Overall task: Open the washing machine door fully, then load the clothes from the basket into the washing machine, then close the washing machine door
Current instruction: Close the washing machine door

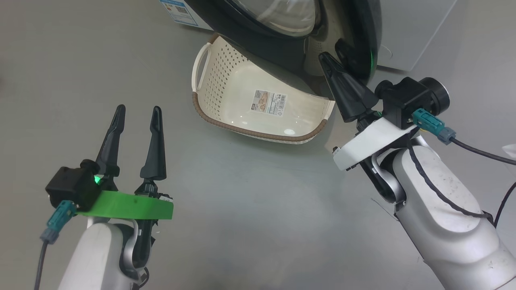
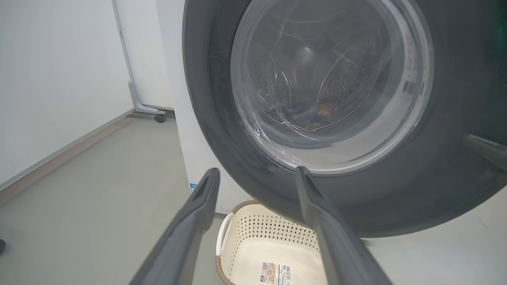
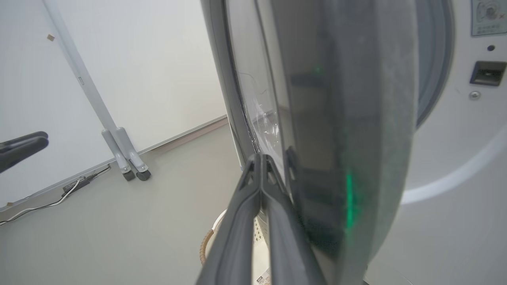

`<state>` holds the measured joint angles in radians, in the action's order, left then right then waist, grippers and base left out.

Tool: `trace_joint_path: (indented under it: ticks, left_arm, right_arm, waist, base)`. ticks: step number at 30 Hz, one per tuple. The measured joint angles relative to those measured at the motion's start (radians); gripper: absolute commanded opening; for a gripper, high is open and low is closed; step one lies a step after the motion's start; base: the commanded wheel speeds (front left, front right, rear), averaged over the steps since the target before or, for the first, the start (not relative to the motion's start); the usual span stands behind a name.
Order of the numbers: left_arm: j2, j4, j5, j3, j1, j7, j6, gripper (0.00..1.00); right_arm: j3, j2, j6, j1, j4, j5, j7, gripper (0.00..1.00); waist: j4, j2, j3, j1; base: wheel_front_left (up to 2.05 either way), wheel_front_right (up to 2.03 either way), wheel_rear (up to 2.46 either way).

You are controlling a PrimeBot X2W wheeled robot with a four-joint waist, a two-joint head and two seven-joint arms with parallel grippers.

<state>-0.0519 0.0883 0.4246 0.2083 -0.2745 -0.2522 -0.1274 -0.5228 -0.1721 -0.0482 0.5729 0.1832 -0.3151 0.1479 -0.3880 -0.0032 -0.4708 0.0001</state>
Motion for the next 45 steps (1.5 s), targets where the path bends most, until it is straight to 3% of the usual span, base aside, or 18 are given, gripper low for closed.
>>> trace_joint_path:
  ticks: [22, 32, 45]
  left_arm:
    - [-0.002, -0.021, 0.025, 0.066, -0.078, 0.000, 0.000, 1.00]
    - [-0.003, -0.034, 0.035, 0.105, -0.136, 0.000, 0.000, 1.00]
    - [-0.002, -0.029, 0.051, 0.108, -0.200, 0.000, 0.000, 1.00]
  right_arm:
    - [0.122, 0.015, 0.092, 0.280, 0.060, 0.017, 0.030, 0.00]
    - [0.179, 0.010, 0.114, 0.413, 0.094, 0.026, 0.032, 0.00]
    - [0.181, 0.008, 0.109, 0.490, 0.175, 0.037, 0.067, 0.00]
  waist:
    - [0.015, 0.0000, -0.118, 0.0000]
    - [0.022, 0.0000, -0.197, 0.0000]
    - [0.014, 0.0000, -0.267, -0.0001]
  base:
    - [0.00, 0.00, 0.00]
    - [0.00, 0.00, 0.00]
    - [0.00, 0.00, 0.00]
